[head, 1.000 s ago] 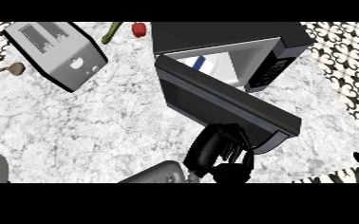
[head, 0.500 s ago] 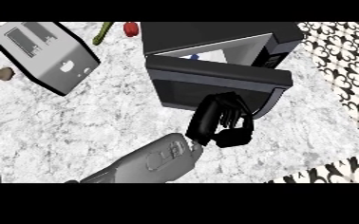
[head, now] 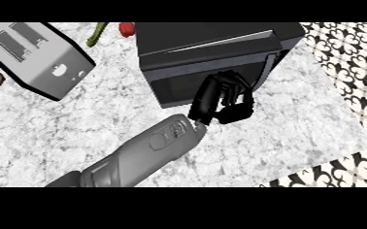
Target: Pick up the milk, place it into the microwave and close the microwave
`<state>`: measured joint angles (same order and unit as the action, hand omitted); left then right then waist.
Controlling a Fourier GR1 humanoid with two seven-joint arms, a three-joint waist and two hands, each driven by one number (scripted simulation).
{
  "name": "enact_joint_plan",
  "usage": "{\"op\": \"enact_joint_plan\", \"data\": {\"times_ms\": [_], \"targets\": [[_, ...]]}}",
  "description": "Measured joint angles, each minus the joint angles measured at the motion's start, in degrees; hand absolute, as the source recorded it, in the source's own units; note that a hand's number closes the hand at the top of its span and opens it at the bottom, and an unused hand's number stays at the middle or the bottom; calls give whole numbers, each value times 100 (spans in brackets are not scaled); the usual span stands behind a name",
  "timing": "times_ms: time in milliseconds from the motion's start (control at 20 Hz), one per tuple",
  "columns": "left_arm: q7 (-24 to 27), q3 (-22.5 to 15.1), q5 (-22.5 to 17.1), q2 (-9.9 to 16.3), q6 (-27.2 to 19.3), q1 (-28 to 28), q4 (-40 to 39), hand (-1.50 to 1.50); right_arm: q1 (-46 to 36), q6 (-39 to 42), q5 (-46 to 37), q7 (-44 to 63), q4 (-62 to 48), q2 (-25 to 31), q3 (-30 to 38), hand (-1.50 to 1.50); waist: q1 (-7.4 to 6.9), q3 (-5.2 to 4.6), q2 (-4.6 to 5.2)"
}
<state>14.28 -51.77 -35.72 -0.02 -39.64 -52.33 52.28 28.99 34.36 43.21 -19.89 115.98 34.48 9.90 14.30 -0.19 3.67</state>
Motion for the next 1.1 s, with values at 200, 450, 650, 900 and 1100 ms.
{"op": "enact_joint_plan", "data": {"times_ms": [200,450,650,900,1100], "targets": [[140,149,-319,0,98,-178,-237,150,-78,-26,108,66,34,95,74,-150,63,0,27],[365,199,-668,0,169,-160,-258,150,-161,-49,266,112,85,156,121,-150,109,1,20],[499,259,-945,-2,190,-141,-225,150,-229,-35,400,137,90,199,136,-150,132,7,32],[713,234,-1136,-3,97,-141,-249,150,-274,35,491,184,125,281,128,-150,167,13,37],[952,209,-1245,-2,4,-129,-274,150,-302,142,576,204,189,355,109,-150,209,13,50]]}}
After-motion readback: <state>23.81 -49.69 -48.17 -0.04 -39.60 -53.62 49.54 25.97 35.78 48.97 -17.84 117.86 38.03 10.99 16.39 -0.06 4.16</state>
